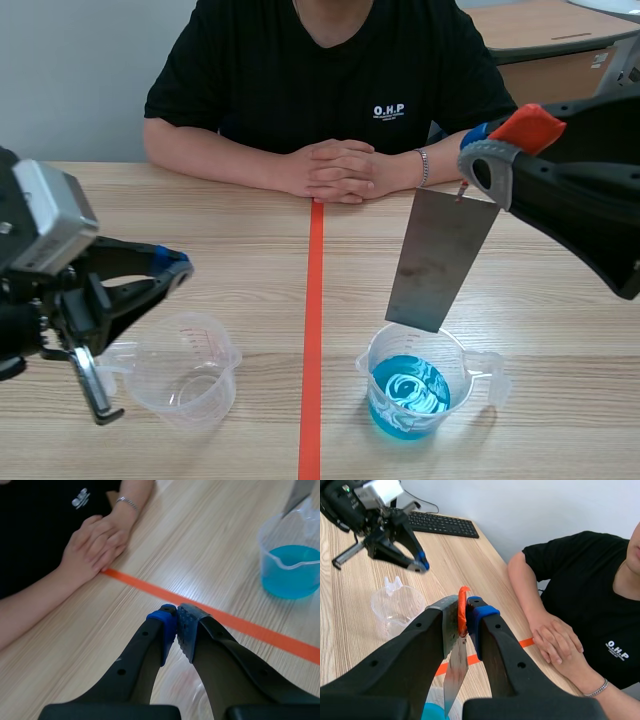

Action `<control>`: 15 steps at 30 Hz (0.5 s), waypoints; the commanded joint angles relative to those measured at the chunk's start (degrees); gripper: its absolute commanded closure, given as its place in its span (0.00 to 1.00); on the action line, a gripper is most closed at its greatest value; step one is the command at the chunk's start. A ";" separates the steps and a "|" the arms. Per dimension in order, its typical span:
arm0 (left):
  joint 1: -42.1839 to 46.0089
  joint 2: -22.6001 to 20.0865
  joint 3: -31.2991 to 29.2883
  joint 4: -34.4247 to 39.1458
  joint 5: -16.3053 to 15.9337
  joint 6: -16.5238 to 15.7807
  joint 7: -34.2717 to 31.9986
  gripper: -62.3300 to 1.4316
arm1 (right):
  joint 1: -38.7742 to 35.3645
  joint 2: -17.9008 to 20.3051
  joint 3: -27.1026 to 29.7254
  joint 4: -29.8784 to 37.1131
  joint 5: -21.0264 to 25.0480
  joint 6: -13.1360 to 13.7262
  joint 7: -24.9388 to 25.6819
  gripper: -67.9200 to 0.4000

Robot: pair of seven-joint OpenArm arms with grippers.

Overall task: Do the redox reaction experiment.
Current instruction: 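Raise the plate and point at it, then lower the plate into the blue solution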

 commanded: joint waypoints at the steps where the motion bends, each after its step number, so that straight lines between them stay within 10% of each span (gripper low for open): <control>1: 4.87 -0.85 -4.17 2.12 -1.31 1.44 -1.03 0.91 | 0.35 0.42 0.61 1.01 0.90 0.31 0.85 0.97; 7: 24.06 -0.09 -23.80 2.64 -5.77 3.43 -1.92 0.91 | 0.35 0.42 0.61 1.01 0.90 0.31 -0.20 0.97; 15: 44.81 13.22 -43.80 2.67 -6.60 1.44 -5.07 0.91 | 0.35 0.42 0.61 0.94 0.85 0.31 -1.05 0.97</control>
